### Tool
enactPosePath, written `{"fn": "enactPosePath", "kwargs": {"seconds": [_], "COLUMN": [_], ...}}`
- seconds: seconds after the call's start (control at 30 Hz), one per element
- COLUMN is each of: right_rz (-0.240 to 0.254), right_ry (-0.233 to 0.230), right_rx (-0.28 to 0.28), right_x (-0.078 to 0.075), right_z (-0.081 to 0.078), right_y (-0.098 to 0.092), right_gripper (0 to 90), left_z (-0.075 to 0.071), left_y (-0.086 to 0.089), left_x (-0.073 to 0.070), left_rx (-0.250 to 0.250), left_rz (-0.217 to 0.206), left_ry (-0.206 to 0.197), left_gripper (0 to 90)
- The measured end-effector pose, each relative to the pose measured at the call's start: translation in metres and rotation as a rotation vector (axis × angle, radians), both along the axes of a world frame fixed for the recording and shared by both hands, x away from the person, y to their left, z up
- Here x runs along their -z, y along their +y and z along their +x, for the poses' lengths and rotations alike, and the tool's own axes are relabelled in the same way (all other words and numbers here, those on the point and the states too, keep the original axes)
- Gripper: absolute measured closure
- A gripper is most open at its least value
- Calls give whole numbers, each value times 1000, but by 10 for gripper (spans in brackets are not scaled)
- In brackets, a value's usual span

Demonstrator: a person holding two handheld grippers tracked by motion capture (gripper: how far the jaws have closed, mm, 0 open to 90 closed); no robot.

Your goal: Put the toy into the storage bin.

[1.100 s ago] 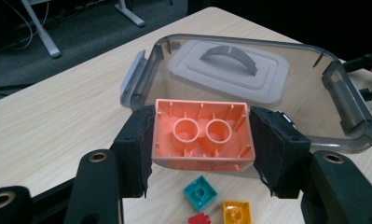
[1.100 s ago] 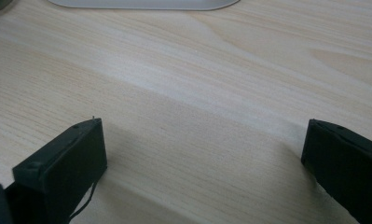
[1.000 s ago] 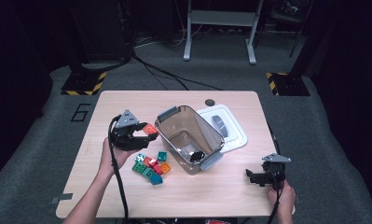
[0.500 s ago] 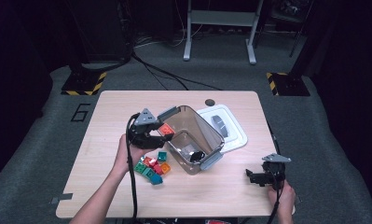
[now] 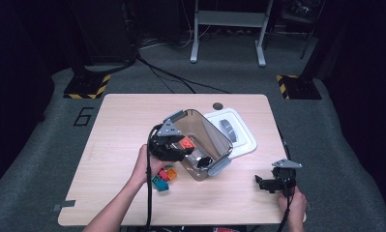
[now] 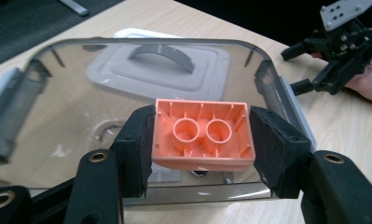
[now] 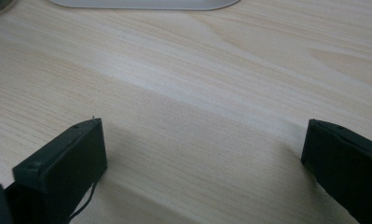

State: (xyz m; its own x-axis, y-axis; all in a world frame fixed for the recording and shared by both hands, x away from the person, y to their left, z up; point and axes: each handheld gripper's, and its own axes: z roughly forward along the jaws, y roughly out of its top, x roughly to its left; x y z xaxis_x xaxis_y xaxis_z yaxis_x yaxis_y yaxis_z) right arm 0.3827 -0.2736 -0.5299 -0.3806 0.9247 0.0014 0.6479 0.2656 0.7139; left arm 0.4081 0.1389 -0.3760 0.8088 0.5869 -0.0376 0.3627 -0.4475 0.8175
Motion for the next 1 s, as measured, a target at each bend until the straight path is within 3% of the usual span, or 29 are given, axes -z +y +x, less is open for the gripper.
{"fn": "enactPosePath", "kwargs": {"seconds": [0.33,1.0], "right_rz": [0,0], "right_ry": [0,0], "right_rx": [0,0], "right_x": [0,0], "right_z": [0,0], "right_y": [0,0], "right_gripper": [0,0], "left_z": [-7,-8], "left_y": [-19,-27], "left_x": [12,25], "left_rx": [54,63], "left_rz": [14,57], "left_ry": [34,87], "left_gripper": [434,425]}}
